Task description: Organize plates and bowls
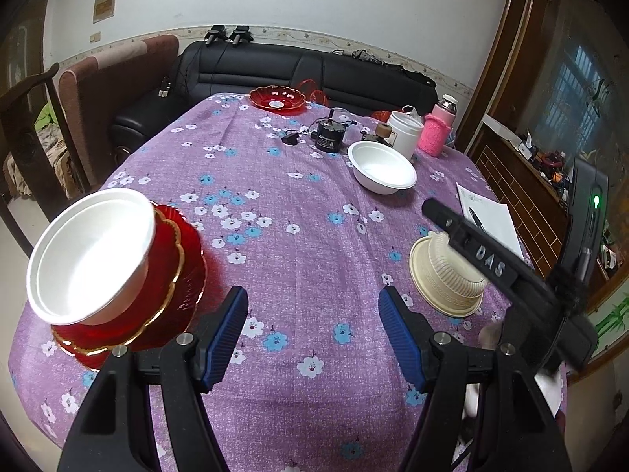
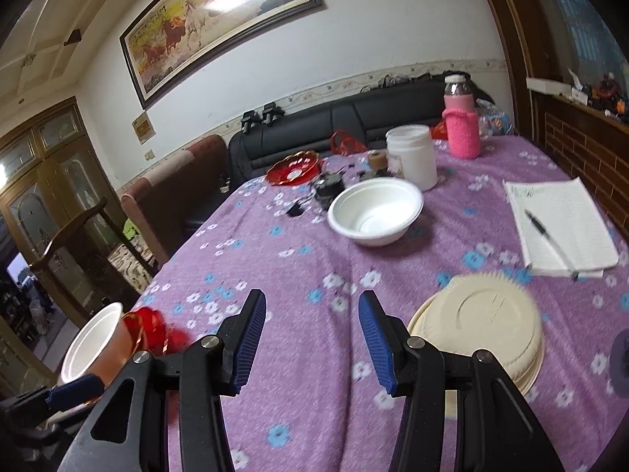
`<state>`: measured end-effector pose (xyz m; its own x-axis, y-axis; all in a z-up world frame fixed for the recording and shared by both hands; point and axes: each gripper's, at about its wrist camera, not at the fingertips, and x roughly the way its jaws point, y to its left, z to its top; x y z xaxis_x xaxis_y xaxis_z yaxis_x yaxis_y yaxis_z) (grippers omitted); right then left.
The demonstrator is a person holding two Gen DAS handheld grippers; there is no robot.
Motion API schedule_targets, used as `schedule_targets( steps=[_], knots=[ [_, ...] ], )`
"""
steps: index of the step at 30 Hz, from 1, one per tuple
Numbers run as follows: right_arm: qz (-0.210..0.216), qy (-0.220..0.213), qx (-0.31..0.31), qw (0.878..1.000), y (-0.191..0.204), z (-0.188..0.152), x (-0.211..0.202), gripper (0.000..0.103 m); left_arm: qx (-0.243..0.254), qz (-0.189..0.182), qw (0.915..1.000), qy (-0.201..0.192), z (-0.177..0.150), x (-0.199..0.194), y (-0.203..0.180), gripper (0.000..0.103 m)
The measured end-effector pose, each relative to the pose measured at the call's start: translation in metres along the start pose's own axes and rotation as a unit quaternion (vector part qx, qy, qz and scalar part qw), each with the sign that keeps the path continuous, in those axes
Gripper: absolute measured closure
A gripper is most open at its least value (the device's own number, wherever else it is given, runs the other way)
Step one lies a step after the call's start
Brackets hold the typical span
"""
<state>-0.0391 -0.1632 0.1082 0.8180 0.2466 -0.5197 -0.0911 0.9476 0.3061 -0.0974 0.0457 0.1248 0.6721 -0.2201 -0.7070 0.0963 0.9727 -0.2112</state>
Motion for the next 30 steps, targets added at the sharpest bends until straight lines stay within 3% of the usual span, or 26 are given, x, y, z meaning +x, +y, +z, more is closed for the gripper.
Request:
schedule_targets(
  steps=[9, 16, 30],
  knots=[
    [-0.050, -0.022, 0.001, 0.999, -0.035, 0.030, 0.017, 0.044, 0.013, -0.006, 0.9998, 0.014, 0.005, 0.021, -0.011, 0.035],
    [-0.078, -0.011, 0.028, 0.996, -0.067, 0.027, 0.030, 0.044, 0.010, -0.016, 0.9993, 0.033, 0.007, 0.044, -0.017, 0.035],
    [-0.104, 0.005, 0.023, 0.994, -0.076, 0.020, 0.040, 0.044, 0.013, -0.031, 0.9979, 0.056, 0.003, 0.066, -0.028, 0.035]
  ],
)
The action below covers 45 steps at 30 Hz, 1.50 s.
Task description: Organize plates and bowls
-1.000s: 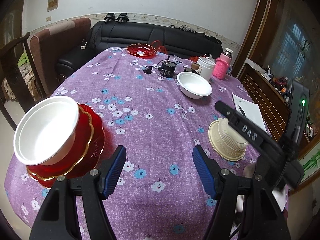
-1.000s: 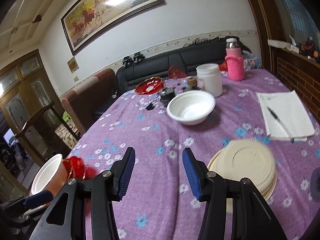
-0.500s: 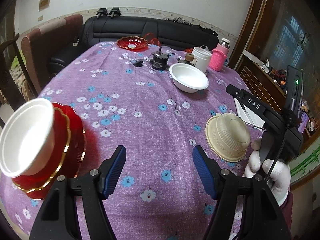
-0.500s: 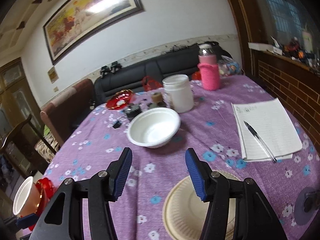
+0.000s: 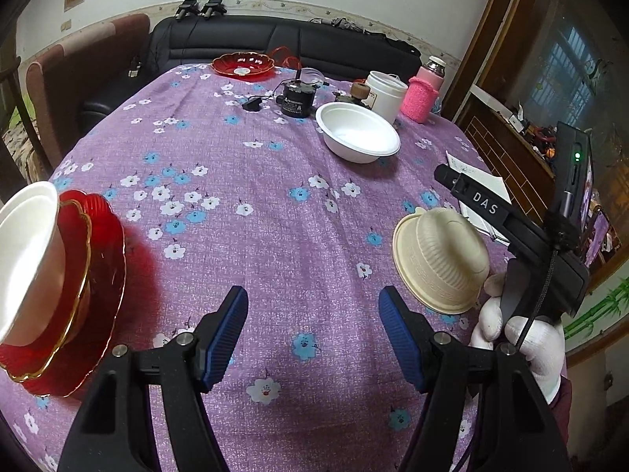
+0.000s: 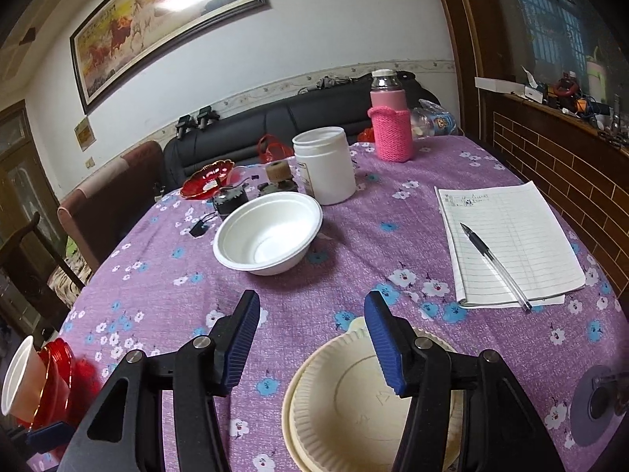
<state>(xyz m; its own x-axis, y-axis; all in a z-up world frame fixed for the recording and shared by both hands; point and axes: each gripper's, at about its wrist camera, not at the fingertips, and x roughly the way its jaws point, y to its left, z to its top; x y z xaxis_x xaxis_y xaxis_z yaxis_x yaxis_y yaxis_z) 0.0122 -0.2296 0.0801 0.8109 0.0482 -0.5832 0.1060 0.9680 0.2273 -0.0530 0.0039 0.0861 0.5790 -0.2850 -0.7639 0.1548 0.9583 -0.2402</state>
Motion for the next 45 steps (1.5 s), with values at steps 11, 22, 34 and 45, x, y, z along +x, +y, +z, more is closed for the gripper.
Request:
schedule_targets(
  steps=[11, 22, 34, 45],
  knots=[
    [-0.002, 0.001, -0.002, 1.000, -0.001, -0.001, 0.000, 0.044, -0.004, 0.002, 1.0000, 0.003, 0.000, 0.005, 0.000, 0.035],
    [-0.036, -0.003, 0.020, 0.999, -0.027, 0.009, 0.000, 0.041, -0.013, -0.016, 0.9998, 0.007, 0.017, 0.022, -0.006, 0.035],
    [-0.012, 0.039, 0.123, 0.992, -0.077, 0.013, 0.013, 0.040, -0.032, -0.031, 0.9988, 0.022, 0.026, 0.048, -0.010, 0.035],
    [-0.021, 0.107, 0.152, 0.982, -0.086, 0.002, 0.032, 0.041, -0.037, -0.062, 0.9959, 0.053, 0.032, 0.089, -0.034, 0.035]
  ],
)
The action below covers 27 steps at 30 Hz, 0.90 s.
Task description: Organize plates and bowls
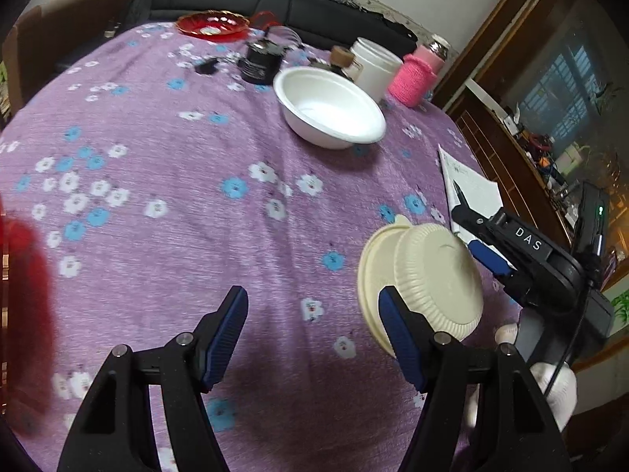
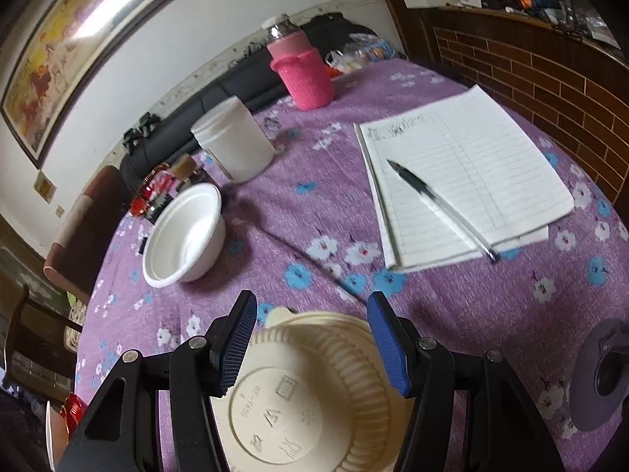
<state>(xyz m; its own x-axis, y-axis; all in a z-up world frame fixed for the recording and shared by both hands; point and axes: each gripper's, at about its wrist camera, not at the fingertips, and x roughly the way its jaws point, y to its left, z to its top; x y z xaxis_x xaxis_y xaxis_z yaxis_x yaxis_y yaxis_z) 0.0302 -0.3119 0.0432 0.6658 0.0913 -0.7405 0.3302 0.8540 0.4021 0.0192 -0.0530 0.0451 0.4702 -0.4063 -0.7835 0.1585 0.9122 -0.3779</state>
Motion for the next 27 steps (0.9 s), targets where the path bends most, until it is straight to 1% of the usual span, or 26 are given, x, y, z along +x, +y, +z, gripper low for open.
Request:
schedule_targets(
  steps=[2, 7, 8, 9, 12, 15, 16, 18, 19, 20, 21, 24, 27],
  knots=[
    [0.005, 0.024, 0.010, 1.000, -0.003, -0.003, 0.005, 0.041, 0.004, -0.004, 1.0000, 0.007, 0.000, 0.009, -0.004, 0.035],
    [0.037, 0.057, 0.029, 0.997, -0.006, -0.007, 0.008, 0.039, 0.015, 0.002, 0.9994, 0.032, -0.002, 0.036, -0.009, 0.035],
    [0.038, 0.058, 0.030, 0.997, -0.007, -0.007, 0.008, 0.038, 0.014, 0.009, 0.9994, 0.030, -0.003, 0.038, -0.007, 0.035],
    [0.040, 0.062, 0.030, 0.997, -0.006, -0.007, 0.007, 0.038, 0.013, 0.007, 0.9995, 0.026, -0.003, 0.038, -0.006, 0.035],
    [0.066, 0.074, 0.038, 0.994, -0.006, -0.008, 0.006, 0.038, 0.007, 0.017, 0.9997, 0.017, -0.001, 0.036, 0.000, 0.035],
    [0.125, 0.089, 0.041, 0.987, 0.001, -0.011, 0.005, 0.038, -0.013, 0.012, 0.9998, 0.011, 0.001, 0.032, 0.012, 0.035],
    [0.170, 0.106, 0.042, 0.979, 0.006, -0.014, 0.007, 0.038, -0.018, 0.004, 0.9997, 0.013, 0.002, 0.031, 0.014, 0.035],
    [0.244, 0.141, 0.038, 0.959, 0.019, -0.020, 0.011, 0.038, -0.021, -0.002, 0.9997, 0.016, 0.001, 0.031, 0.016, 0.035],
    [0.272, 0.156, 0.030, 0.949, 0.028, -0.025, 0.014, 0.037, -0.019, -0.001, 0.9997, 0.016, 0.000, 0.030, 0.016, 0.035],
    [0.280, 0.150, 0.020, 0.948, 0.035, -0.028, 0.011, 0.037, -0.020, 0.002, 0.9997, 0.014, -0.001, 0.028, 0.016, 0.035],
    [0.277, 0.138, 0.008, 0.951, 0.040, -0.029, 0.007, 0.037, -0.024, -0.003, 0.9996, 0.013, -0.001, 0.025, 0.019, 0.035],
    [0.214, 0.076, -0.031, 0.973, 0.046, -0.028, -0.010, 0.037, -0.028, -0.001, 0.9996, 0.003, -0.001, 0.013, 0.025, 0.035],
    [0.178, 0.029, -0.040, 0.983, 0.049, -0.023, -0.024, 0.038, -0.028, 0.012, 0.9995, -0.005, 0.014, 0.006, 0.027, 0.035]
  ],
)
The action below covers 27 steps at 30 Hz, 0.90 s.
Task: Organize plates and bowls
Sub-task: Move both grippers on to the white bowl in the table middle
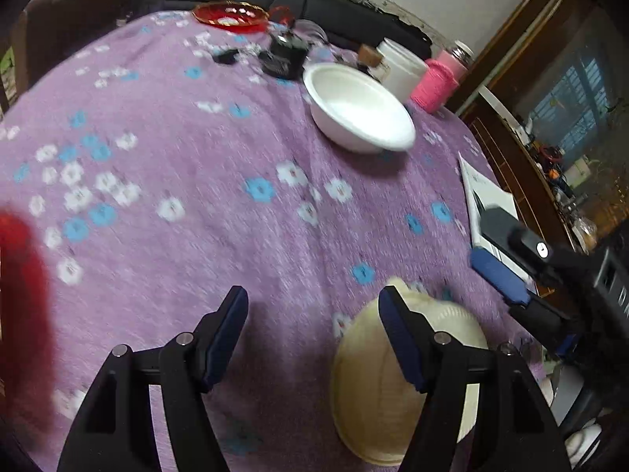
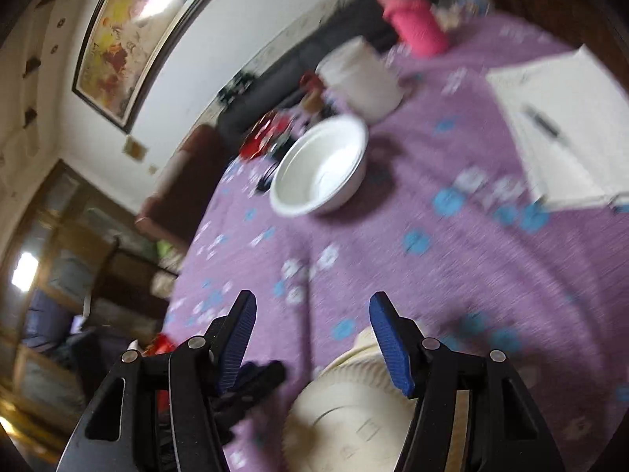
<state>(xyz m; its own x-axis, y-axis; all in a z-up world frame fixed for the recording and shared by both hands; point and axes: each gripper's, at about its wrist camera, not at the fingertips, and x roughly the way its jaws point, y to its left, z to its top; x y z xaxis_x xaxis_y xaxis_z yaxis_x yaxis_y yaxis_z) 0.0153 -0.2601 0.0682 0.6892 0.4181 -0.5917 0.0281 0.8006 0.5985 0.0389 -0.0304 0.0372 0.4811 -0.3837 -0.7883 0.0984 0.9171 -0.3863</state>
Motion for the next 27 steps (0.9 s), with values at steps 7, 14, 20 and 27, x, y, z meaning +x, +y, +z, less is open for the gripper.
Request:
schedule_targets(
  steps=[7, 14, 20, 27],
  knots=[
    [-0.060, -0.017, -0.033, 0.998, 0.022, 0.047, 0.003, 0.038, -0.013, 0.009, 0.9991, -0.040, 0.047, -0.018, 0.006, 0.028],
    [-0.144, 0.029, -0.030, 0.989, 0.017, 0.093, 0.074, 0.038, -0.027, 0.044, 0.9959, -0.074, 0.050, -0.006, 0.025, 0.027],
    [-0.169, 0.067, 0.003, 0.983, 0.001, 0.114, 0.128, 0.054, -0.029, 0.033, 0.9947, -0.093, 0.051, -0.006, 0.041, 0.027],
    [-0.135, 0.106, 0.033, 0.985, -0.011, 0.104, 0.139, 0.091, -0.062, -0.003, 0.9960, -0.063, 0.056, 0.004, 0.058, 0.027]
  ],
)
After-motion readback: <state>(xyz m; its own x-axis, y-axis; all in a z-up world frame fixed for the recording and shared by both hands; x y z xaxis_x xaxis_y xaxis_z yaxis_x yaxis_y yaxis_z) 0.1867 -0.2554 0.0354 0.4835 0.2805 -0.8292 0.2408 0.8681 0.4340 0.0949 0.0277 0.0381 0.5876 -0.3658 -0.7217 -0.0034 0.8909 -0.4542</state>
